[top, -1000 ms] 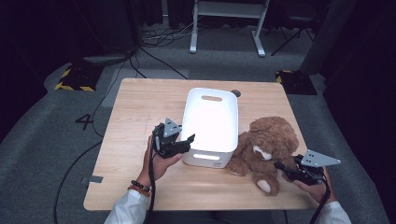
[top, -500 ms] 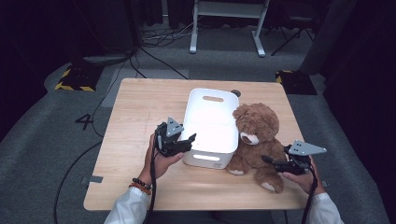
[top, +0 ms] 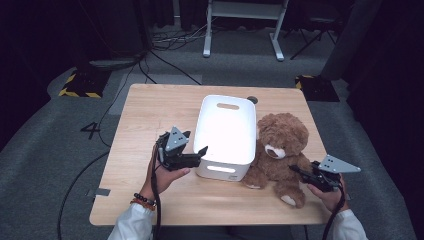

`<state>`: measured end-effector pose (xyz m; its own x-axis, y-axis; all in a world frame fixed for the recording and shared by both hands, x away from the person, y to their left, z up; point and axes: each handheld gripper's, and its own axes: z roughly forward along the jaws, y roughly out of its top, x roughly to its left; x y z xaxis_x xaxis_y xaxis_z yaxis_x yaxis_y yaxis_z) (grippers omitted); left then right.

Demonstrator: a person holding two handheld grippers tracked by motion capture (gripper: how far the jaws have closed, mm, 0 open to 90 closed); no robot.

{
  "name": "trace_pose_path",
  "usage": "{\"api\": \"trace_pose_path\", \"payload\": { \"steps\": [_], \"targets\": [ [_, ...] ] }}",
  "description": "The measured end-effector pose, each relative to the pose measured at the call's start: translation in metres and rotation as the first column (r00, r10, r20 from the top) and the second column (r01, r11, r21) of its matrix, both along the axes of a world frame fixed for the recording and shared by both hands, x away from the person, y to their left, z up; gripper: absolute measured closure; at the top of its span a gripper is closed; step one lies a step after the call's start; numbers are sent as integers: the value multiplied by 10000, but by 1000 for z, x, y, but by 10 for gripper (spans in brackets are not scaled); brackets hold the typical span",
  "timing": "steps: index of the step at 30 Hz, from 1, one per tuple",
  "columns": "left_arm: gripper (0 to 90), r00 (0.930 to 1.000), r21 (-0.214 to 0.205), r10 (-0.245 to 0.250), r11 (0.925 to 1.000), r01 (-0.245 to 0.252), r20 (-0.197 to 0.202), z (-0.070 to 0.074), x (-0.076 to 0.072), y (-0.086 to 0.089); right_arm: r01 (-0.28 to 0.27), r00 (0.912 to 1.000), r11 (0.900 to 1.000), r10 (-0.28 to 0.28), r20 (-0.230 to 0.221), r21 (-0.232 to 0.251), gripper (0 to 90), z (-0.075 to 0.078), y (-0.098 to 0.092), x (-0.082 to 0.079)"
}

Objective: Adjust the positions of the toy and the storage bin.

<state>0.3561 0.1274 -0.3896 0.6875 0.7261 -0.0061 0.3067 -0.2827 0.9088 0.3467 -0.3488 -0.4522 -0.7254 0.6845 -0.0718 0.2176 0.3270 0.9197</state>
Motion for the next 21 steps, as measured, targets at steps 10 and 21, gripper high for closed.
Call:
{"api": "trace_pose_path", "payload": {
  "steps": [10,21],
  "targets": [
    [165,10000,435,18,9991,-21,69,-19,-22,28,266,9992,9995,-270,289,149,763,4,-6,-5],
    [183,9864,1775,-225,9828,518,-1631,-82,-32,38,318,9973,9989,-339,644,338,773,12,-7,-8]
  ]
}}
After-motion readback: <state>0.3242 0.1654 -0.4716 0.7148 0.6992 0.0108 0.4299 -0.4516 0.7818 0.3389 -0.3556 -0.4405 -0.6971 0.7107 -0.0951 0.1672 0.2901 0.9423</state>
